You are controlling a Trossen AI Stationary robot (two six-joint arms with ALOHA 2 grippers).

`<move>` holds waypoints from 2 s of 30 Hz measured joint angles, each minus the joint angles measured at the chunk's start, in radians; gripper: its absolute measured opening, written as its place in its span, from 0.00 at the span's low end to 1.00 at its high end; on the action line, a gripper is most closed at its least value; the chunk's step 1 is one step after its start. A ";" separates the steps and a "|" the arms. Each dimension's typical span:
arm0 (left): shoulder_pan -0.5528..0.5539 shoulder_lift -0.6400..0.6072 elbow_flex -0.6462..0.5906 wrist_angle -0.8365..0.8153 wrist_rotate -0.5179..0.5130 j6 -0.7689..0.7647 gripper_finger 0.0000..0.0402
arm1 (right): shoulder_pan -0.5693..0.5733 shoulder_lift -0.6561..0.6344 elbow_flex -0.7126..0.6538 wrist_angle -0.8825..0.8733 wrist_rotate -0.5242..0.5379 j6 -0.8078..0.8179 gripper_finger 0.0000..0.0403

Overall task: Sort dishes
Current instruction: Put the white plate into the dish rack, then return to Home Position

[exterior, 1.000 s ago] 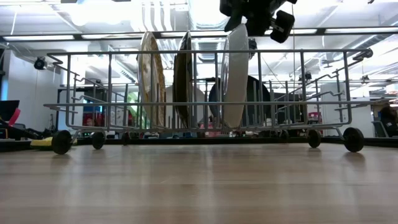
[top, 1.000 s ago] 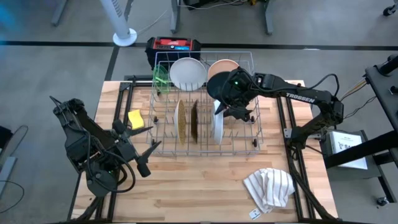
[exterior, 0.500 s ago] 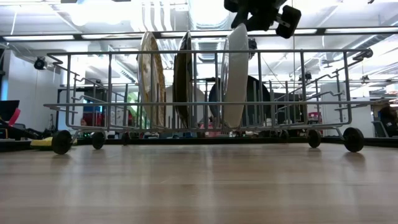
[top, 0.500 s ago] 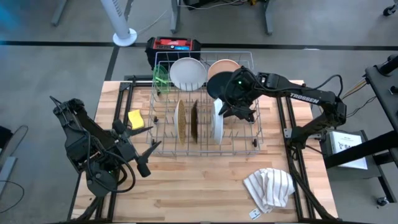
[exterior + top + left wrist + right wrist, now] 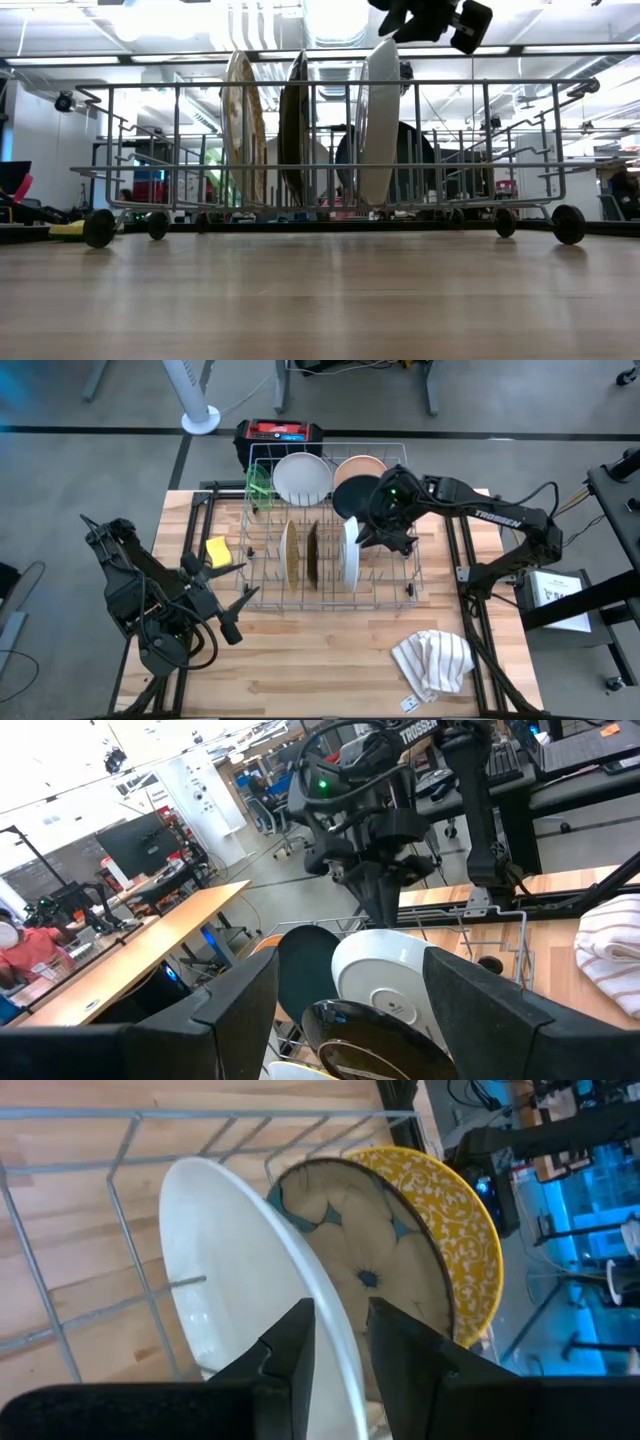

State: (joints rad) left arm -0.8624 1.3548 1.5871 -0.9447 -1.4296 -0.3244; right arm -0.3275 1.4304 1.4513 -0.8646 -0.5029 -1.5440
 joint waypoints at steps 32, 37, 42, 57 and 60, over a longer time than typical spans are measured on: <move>-0.010 0.082 -0.013 -0.129 0.025 0.001 0.59 | 0.114 -0.202 -0.059 -0.067 -0.005 1.306 0.12; -0.026 0.106 -0.013 -0.140 0.027 0.001 0.59 | 0.253 -0.256 -0.154 0.013 -0.002 1.360 0.09; -0.046 0.123 -0.013 -0.157 0.028 0.001 0.59 | 0.412 -0.340 -0.249 0.268 0.158 1.413 0.06; -0.039 0.199 -0.013 0.256 0.238 0.430 0.58 | 0.624 -0.295 -0.392 0.870 0.612 1.231 0.00; -0.036 0.208 -0.013 0.361 0.301 0.606 0.56 | 0.645 -0.288 -0.330 0.837 0.610 1.223 0.00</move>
State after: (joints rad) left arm -0.8982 1.5631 1.5738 -0.5835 -1.1289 0.2811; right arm 0.3179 1.1419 1.1210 -0.0279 0.1070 -0.3213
